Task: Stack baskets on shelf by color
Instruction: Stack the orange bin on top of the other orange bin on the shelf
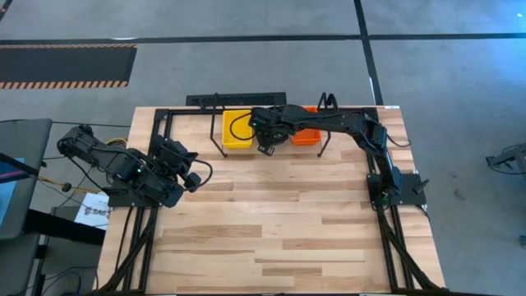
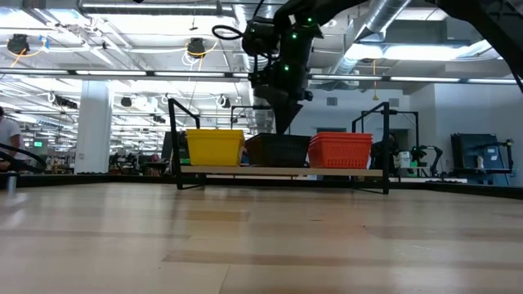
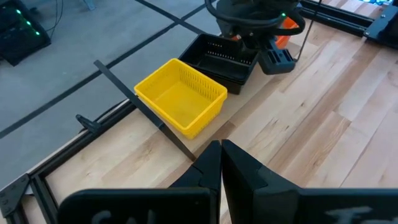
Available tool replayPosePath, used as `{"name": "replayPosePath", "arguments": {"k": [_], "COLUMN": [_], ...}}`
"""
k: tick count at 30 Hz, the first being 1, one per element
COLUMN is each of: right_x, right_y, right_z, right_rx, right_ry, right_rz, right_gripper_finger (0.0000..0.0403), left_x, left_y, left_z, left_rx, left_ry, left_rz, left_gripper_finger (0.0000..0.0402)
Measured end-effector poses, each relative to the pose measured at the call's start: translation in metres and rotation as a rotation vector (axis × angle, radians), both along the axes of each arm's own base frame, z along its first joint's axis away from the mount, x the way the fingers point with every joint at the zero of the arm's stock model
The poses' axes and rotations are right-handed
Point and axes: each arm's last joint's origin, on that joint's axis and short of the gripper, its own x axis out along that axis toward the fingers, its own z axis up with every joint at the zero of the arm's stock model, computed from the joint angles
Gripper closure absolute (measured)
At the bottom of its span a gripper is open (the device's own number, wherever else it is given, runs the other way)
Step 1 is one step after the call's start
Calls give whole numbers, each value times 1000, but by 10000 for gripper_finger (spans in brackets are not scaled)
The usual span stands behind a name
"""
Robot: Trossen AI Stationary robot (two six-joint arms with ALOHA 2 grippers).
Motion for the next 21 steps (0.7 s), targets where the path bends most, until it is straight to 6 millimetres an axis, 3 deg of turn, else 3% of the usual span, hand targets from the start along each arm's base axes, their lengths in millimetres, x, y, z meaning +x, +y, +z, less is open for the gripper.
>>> {"name": "replayPosePath", "arguments": {"k": [10, 21], "right_x": [-2, 10], "right_y": [6, 41], "right_z": [-2, -1], "right_rx": [7, 15], "right_ry": [35, -1], "right_rz": [-10, 35], "right_gripper_finger": [403, 402], "left_x": [0, 0], "left_y": [0, 0], "left_z": [0, 0], "left_rx": [0, 13], "left_ry": [0, 12], "left_rz": [0, -11], "left_gripper_finger": [401, 401]}}
